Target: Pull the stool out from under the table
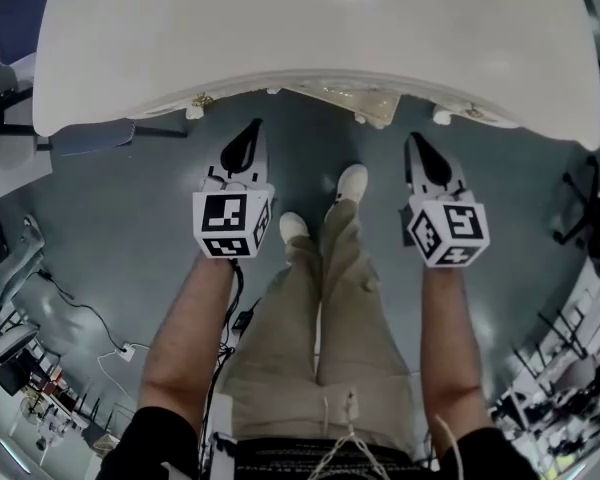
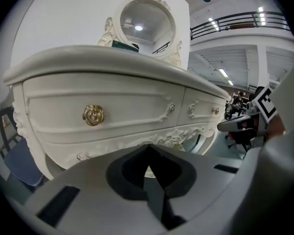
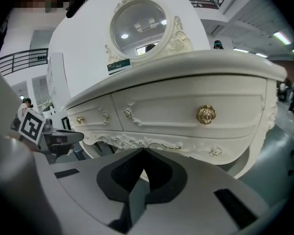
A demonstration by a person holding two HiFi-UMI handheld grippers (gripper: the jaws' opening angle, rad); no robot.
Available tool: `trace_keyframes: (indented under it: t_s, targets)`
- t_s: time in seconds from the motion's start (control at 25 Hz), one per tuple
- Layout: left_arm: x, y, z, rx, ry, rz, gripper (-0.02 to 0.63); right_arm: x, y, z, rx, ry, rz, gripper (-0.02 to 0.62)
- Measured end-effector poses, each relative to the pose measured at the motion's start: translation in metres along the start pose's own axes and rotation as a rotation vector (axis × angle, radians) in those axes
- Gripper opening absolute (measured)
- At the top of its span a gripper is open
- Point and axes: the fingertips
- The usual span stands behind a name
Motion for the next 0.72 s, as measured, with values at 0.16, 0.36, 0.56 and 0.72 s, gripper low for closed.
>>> trace_keyframes:
  t_s: [0.16, 0.36, 0.56, 0.72]
  targets:
    - [-0.023, 0.023, -0.011, 0.001, -0.020, -0.007, 0.003, -0.026, 0.021, 0.006, -0.005, 0.009, -0.019, 0.002]
    - [-0.040, 0.050, -0.023, 0.024, -0.025, -0.026, 0.003, -0.054, 0.055, 0.005, -0.006, 0.015, -0.070, 0.002]
    - [-0.061, 0.077, -0.032, 0.029, -0.032, -0.045, 0.003, -0.086, 0.093, 0.010, -0.007, 0.009, -0.115, 0.002]
    - [-0.070, 0.088, -0.043, 0.019, -0.041, -0.053, 0.003, -0.111, 0.113, 0.015, -0.002, 0.030, -0.138, 0.006]
Point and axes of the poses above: the fingertips, and each gripper's own axes: x backward along the fingers, z to its right, y out of its underside, and after that the axes turned 13 degrees about y, right-handed
